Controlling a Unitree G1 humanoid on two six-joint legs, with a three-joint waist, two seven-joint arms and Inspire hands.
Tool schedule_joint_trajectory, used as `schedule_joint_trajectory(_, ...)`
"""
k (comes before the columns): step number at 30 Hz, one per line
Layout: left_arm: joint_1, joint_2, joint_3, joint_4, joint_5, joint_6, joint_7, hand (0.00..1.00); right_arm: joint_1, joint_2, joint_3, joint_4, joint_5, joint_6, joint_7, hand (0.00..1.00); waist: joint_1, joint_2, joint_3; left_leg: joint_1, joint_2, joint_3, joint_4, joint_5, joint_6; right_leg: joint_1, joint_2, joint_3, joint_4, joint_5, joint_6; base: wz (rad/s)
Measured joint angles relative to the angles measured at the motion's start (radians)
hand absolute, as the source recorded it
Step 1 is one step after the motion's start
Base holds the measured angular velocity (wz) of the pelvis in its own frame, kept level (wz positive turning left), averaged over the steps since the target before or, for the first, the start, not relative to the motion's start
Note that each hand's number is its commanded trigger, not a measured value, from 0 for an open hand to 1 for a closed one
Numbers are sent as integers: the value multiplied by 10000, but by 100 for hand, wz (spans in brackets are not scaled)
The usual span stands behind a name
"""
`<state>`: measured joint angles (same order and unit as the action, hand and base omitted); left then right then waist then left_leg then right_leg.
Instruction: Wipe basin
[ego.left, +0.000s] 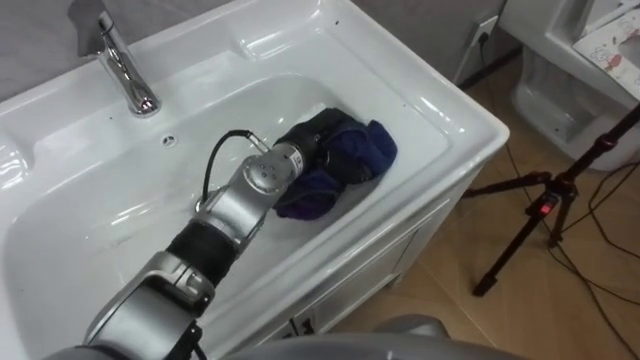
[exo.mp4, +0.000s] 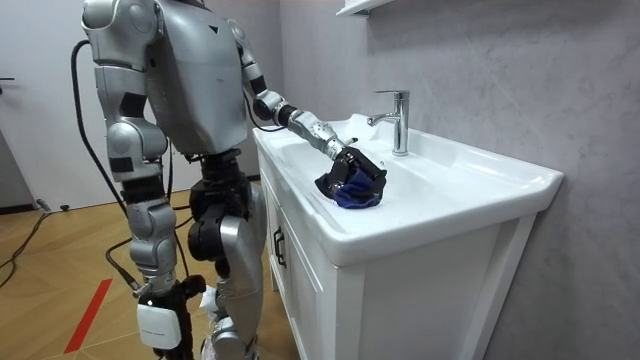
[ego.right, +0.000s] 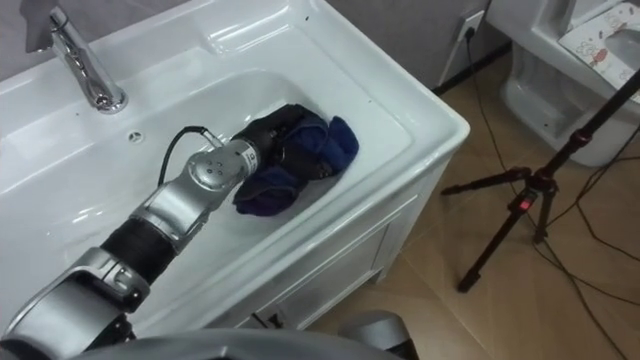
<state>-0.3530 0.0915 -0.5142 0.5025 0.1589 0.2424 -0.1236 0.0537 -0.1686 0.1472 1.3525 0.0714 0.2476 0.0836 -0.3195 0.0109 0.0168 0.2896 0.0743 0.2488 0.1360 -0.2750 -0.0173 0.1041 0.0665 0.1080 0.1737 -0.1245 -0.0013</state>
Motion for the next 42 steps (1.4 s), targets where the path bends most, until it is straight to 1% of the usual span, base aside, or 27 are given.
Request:
schedule_joint_trajectory(3, 24, -26, 3, -7, 1159, 10, 23, 100, 26, -17, -58, -211, -14, 77, -24, 0, -3, -13, 12, 37, 10, 172, -1, 0, 0, 20, 10, 50, 2, 0, 0, -8)
schedule_joint_trajectory(5, 130, -1, 16, 98, 2110, 21, 38, 100, 40, -3, -146, -267, -111, 66, -8, 0, 8, -53, 57, 142, 18, 168, -1, 0, 0, 111, 24, 46, -5, 2, -4, -3)
schedule_joint_trajectory(7, 346, -13, 52, 564, 3521, 136, 66, 100, 149, -1, -150, -347, -274, 138, 32, 0, 64, -104, 78, 313, 23, 175, -2, 0, 0, 172, 47, 74, -11, -33, -24, -2)
schedule_joint_trajectory(8, 442, 7, 89, 639, 3801, 170, 90, 100, 184, -1, -151, -358, -296, 143, 33, 0, 101, -105, 79, 340, 25, 193, -6, 0, -1, 178, 60, 114, 4, -41, -27, -11)
schedule_joint_trajectory(9, 651, 30, 222, 833, 4289, 179, 185, 100, 268, 0, -144, -366, -327, 159, 35, 0, 228, -101, 77, 373, 32, 224, -11, -1, -1, 186, 85, 164, 5, -41, -29, -12)
schedule_joint_trajectory(10, 926, 33, 464, 1017, 4597, 163, 376, 100, 312, -2, -146, -361, -327, 166, 44, 0, 299, -105, 77, 389, 34, 226, -25, -1, -2, 183, 106, 217, 13, -39, -31, -10)
schedule_joint_trajectory(11, 1049, 52, 596, 1089, 4757, 137, 476, 100, 348, -4, -146, -362, -336, 173, 48, 0, 350, -113, 74, 396, 34, 223, -25, -1, -2, 182, 110, 222, 28, -38, -32, -6)
schedule_joint_trajectory(12, 1338, 113, 819, 1148, 5206, 92, 652, 100, 457, -5, -166, -371, -382, 157, 61, 0, 517, -135, 77, 453, 32, 227, -26, -1, -2, 183, 124, 253, 100, -41, -36, -9)
schedule_joint_trajectory(13, 1705, 164, 1180, 1209, 5652, -16, 878, 100, 513, 3, -198, -364, -504, 159, 70, 0, 649, -165, 66, 507, 31, 233, -28, -1, -2, 207, 135, 285, 152, -53, -45, -9)
schedule_joint_trajectory(15, 2085, 244, 1674, 1284, 6140, -187, 1232, 100, 543, 39, -462, -372, -738, 150, 73, 0, 785, -228, 42, 516, 30, 224, -30, -1, -2, 223, 135, 280, 152, -58, -46, 0)
schedule_joint_trajectory(16, 2307, 383, 1856, 1271, 6370, -265, 1438, 100, 556, 31, -628, -379, -746, 150, 67, 0, 835, -267, 23, 517, 29, 222, -55, -2, -3, 225, 136, 273, 151, -56, -44, 5)
schedule_joint_trajectory(18, 2631, 565, 2053, 1340, 6696, -318, 1775, 100, 590, 24, -704, -469, -790, 158, 39, 0, 872, -298, -11, 538, 34, 191, -96, -5, -4, 268, 148, 246, 153, -47, -40, 6)
schedule_joint_trajectory(19, 2632, 610, 2261, 1522, 6925, -324, 2022, 100, 596, 24, -738, -493, -827, 166, 15, 0, 927, -284, -51, 537, 39, 198, -103, -6, -4, 295, 159, 245, 159, -28, -43, 0)
schedule_joint_trajectory(20, 2631, 609, 2359, 1673, 7027, -327, 2143, 100, 607, 24, -757, -493, -845, 167, -2, 0, 971, -272, -64, 537, 43, 201, -106, -7, -4, 306, 164, 247, 158, -14, -48, 0)
schedule_joint_trajectory(21, 2576, 610, 2477, 2016, 7122, -328, 2377, 100, 653, 22, -871, -494, -855, 173, -37, 0, 1068, -218, -95, 537, 53, 198, -130, -9, -5, 306, 177, 249, 148, 9, -54, 0)
schedule_joint_trajectory(22, 2575, 632, 2641, 2255, 7183, -327, 2558, 100, 663, 5, -930, -501, -818, 252, -111, 0, 1092, -172, -147, 537, 65, 189, -201, -15, -15, 302, 192, 244, 141, 27, -65, 0)
schedule_joint_trajectory(24, 2578, 740, 2813, 2531, 7216, -334, 2772, 100, 690, -5, -937, -575, -798, 359, -249, 0, 1092, -132, -167, 545, 86, 106, -204, -22, -24, 355, 203, 212, 137, 50, -88, 4)
schedule_joint_trajectory(26, 2650, 819, 3162, 2734, 7482, -335, 3042, 100, 731, -4, -1034, -614, -789, 358, -322, 0, 1141, -74, -170, 552, 125, 99, -200, -27, -39, 368, 231, 182, 123, 82, -124, -2)
schedule_joint_trajectory(28, 2809, 959, 3526, 2976, 7485, -342, 3582, 100, 852, -61, -1206, -757, -794, 339, -506, 0, 1280, 56, -186, 571, 179, 123, -180, -44, -81, 365, 284, 154, 124, 108, -170, -8)
schedule_joint_trajectory(29, 2830, 984, 3592, 3048, 7485, -344, 3726, 100, 857, -83, -1261, -769, -789, 340, -562, 0, 1317, 78, -187, 570, 186, 122, -180, -43, -87, 362, 289, 148, 125, 107, -175, 0)
schedule_joint_trajectory(30, 2845, 1021, 3683, 3216, 7553, -372, 3983, 100, 846, -126, -1328, -784, -795, 337, -654, 0, 1372, 92, -212, 557, 190, 82, -185, -37, -98, 362, 284, 91, 136, 101, -184, 6)
schedule_joint_trajectory(31, 2886, 1027, 3882, 3376, 7691, -469, 4227, 100, 815, -152, -1337, -790, -790, 313, -754, 0, 1439, 144, -201, 550, 190, 49, -185, -31, -108, 361, 281, 58, 147, 88, -202, 8)
schedule_joint_trajectory(34, 3087, 1098, 4044, 3433, 8021, -524, 4810, 100, 796, -151, -1532, -790, -790, 231, -821, 0, 1628, 132, -215, 539, 198, -87, -192, -17, -131, 397, 274, -39, 131, 68, -227, 11)
schedule_joint_trajectory(37, 3289, 1199, 4126, 3433, 8575, -524, 5211, 100, 703, -172, -1820, -782, -782, 150, -809, 0, 1669, 128, -218, 536, 200, -178, -189, -12, -137, 418, 271, -74, 121, 51, -238, 9)
schedule_joint_trajectory(39, 3344, 1207, 4232, 3447, 8761, -523, 5349, 100, 644, -185, -1911, -766, -796, 125, -807, 0, 1694, 143, -222, 531, 203, -191, -190, -12, -137, 409, 274, -78, 119, 50, -239, -2)
schedule_joint_trajectory(41, 3347, 1206, 4305, 3447, 9121, -523, 5374, 100, 641, -188, -1910, -719, -816, 128, -797, 0, 1805, 173, -219, 511, 202, -229, -186, -12, -137, 391, 274, -92, 132, 48, -244, -2)
schedule_joint_trajectory(42, 3350, 1213, 4340, 3448, 9372, -522, 5434, 100, 643, -190, -1915, -662, -827, 141, -791, 0, 1824, 190, -222, 467, 192, -338, -185, -12, -136, 371, 263, -149, 129, 48, -244, 10)
